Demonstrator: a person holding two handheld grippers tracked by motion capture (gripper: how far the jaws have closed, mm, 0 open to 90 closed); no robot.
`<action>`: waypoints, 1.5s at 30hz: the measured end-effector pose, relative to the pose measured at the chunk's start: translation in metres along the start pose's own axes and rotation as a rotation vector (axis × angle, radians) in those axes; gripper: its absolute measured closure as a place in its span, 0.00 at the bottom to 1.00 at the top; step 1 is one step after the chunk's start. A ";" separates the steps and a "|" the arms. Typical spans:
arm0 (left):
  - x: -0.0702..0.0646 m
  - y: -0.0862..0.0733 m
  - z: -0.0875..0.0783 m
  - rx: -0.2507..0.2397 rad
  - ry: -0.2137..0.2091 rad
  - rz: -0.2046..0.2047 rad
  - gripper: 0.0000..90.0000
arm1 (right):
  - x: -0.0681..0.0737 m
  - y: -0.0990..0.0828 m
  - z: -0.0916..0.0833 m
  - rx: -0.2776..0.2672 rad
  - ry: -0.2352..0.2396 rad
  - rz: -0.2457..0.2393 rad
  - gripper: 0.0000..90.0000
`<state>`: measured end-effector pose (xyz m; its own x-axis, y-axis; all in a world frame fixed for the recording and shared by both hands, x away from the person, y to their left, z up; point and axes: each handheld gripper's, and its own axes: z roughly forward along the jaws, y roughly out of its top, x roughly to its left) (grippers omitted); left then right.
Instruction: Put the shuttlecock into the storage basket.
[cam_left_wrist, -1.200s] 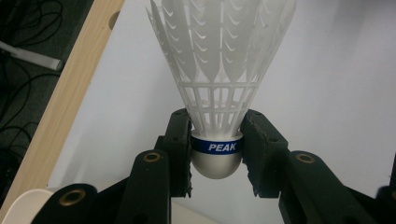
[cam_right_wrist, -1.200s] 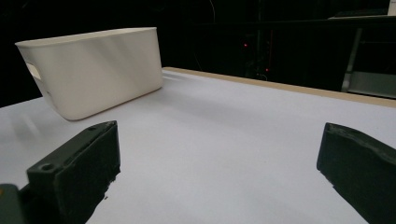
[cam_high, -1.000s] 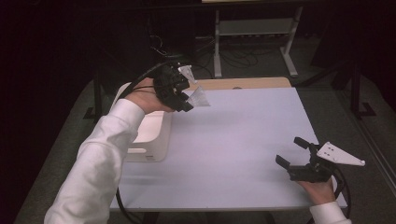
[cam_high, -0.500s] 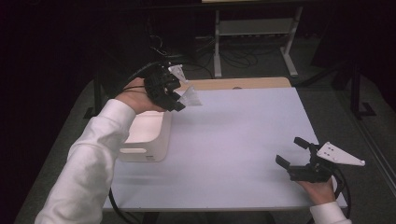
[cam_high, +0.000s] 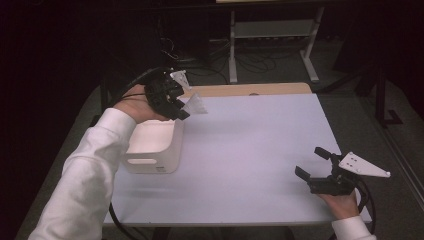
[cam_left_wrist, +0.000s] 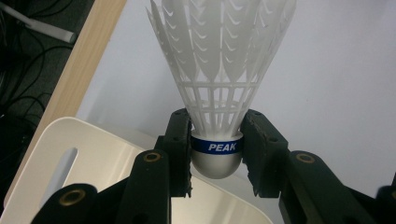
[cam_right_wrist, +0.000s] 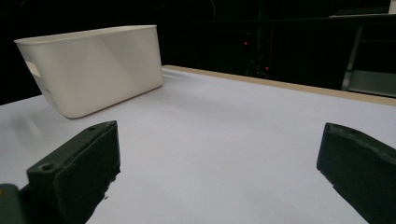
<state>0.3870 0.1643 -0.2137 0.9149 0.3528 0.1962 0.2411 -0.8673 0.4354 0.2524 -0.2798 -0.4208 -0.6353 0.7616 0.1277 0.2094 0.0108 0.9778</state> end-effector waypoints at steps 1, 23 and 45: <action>0.001 -0.001 -0.001 0.005 0.002 0.002 0.71 | 0.000 0.000 0.000 0.001 0.000 0.001 0.00; 0.004 -0.025 -0.009 0.039 0.016 -0.034 0.71 | 0.000 0.000 -0.001 0.002 -0.005 -0.005 0.00; 0.004 -0.051 -0.017 0.057 0.020 -0.054 0.71 | 0.001 0.000 -0.002 0.000 -0.008 -0.004 0.00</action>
<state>0.3730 0.2157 -0.2199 0.8933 0.4065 0.1916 0.3089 -0.8651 0.3952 0.2506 -0.2805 -0.4205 -0.6300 0.7669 0.1225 0.2073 0.0140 0.9782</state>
